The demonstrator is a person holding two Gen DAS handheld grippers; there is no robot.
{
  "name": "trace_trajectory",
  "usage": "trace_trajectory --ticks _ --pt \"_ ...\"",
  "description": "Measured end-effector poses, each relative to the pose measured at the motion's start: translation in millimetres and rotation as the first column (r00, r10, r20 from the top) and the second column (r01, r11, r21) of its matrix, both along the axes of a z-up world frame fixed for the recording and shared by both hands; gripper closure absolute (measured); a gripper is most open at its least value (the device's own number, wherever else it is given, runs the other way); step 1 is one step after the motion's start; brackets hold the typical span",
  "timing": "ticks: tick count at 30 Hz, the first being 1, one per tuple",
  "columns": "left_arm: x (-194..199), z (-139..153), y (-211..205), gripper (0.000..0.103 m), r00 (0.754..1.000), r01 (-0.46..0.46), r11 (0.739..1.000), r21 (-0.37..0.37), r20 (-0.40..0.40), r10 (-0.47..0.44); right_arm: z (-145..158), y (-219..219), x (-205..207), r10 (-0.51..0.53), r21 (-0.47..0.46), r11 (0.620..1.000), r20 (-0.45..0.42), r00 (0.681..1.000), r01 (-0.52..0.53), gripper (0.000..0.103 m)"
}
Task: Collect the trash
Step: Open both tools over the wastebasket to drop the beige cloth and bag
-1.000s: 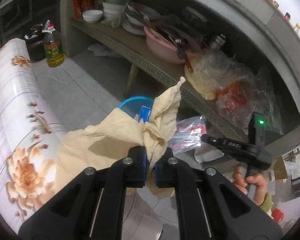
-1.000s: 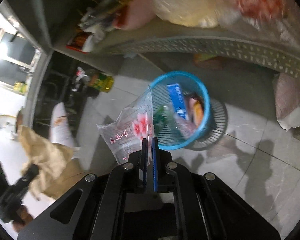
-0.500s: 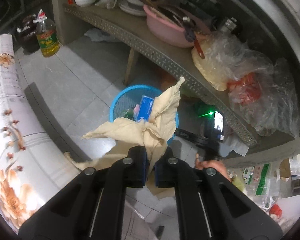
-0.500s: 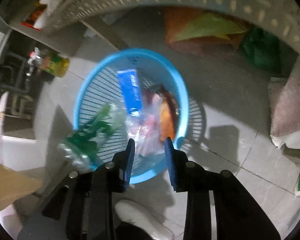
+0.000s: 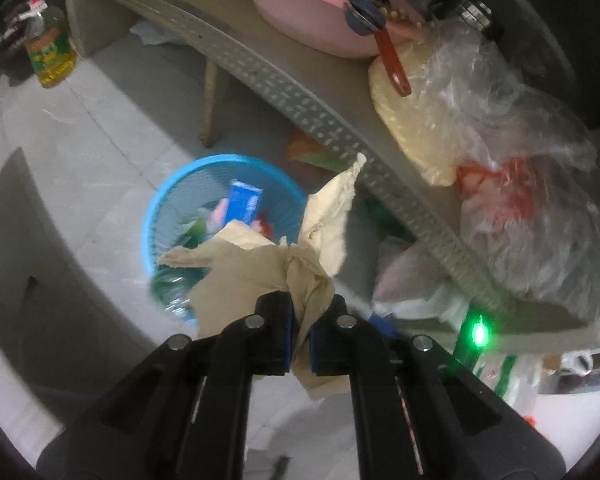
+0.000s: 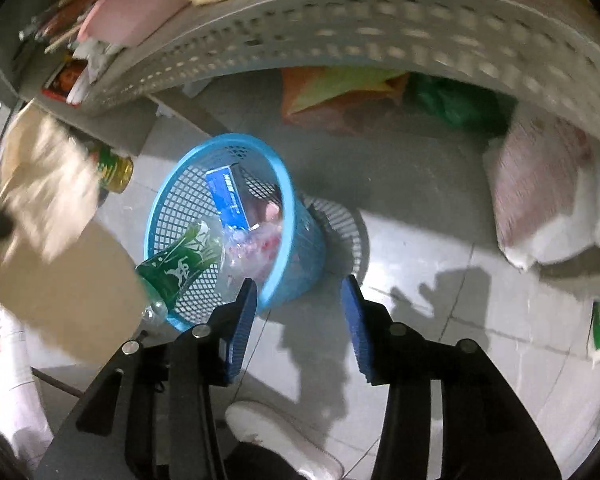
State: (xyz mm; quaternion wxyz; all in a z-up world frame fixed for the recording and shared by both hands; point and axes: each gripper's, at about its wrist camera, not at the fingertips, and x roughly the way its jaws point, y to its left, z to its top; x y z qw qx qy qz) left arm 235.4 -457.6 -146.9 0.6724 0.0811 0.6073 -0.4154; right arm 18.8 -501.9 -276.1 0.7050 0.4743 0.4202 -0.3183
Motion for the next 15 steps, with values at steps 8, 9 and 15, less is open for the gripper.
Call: trace_trajectory --ticks 8,9,15 --pt "19 -44 -19 0.091 0.987 -0.122 0.991 -0.049 -0.116 0.115 -6 1 -22 -0.029 0.048 0.998 -0.008 1.0 0.029 0.059" --pt "23 -53 -19 0.087 0.983 -0.141 0.989 -0.036 -0.125 0.136 -5 2 -24 -0.031 0.05 0.998 -0.008 0.999 0.031 0.059" --pt "41 -105 -2 0.062 0.948 -0.253 0.961 0.109 -0.173 0.269 -2 7 -23 -0.015 0.046 0.999 -0.009 1.0 0.015 0.059"
